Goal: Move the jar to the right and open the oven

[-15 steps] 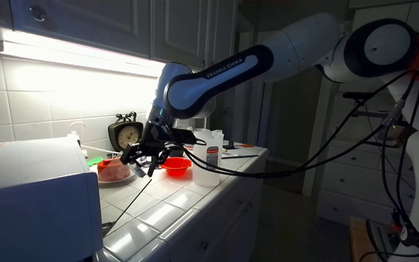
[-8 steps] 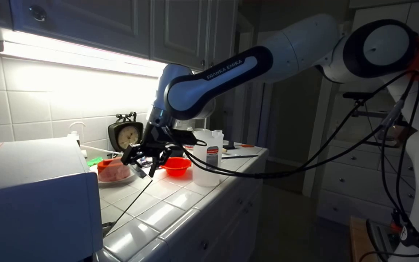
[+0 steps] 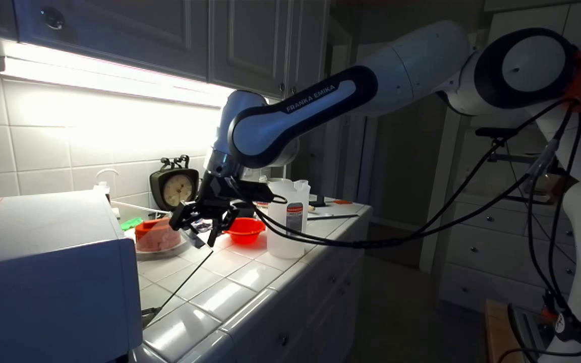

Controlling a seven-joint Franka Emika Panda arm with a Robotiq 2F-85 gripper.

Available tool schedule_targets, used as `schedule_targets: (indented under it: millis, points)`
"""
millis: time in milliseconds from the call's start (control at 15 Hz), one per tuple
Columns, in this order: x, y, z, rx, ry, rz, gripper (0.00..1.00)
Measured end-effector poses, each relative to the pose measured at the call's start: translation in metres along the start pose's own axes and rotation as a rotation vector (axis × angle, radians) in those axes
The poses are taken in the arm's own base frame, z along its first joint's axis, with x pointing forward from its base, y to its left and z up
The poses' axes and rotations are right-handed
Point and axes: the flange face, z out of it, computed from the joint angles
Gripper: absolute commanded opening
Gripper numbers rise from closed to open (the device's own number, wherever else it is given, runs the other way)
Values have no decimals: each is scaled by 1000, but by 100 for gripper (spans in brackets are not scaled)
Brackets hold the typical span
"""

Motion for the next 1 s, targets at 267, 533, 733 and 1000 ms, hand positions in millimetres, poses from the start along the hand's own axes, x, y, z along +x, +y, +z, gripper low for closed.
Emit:
schedule_targets:
  millis: [267,533,733,1000]
  points:
    - [0,2,2,-3,-3,3,53]
    - [0,5,5,-7,-8,7,54]
    - [0,9,8,-11,-12,10,54]
    - [-1,12,11,-16,-14,13,54]
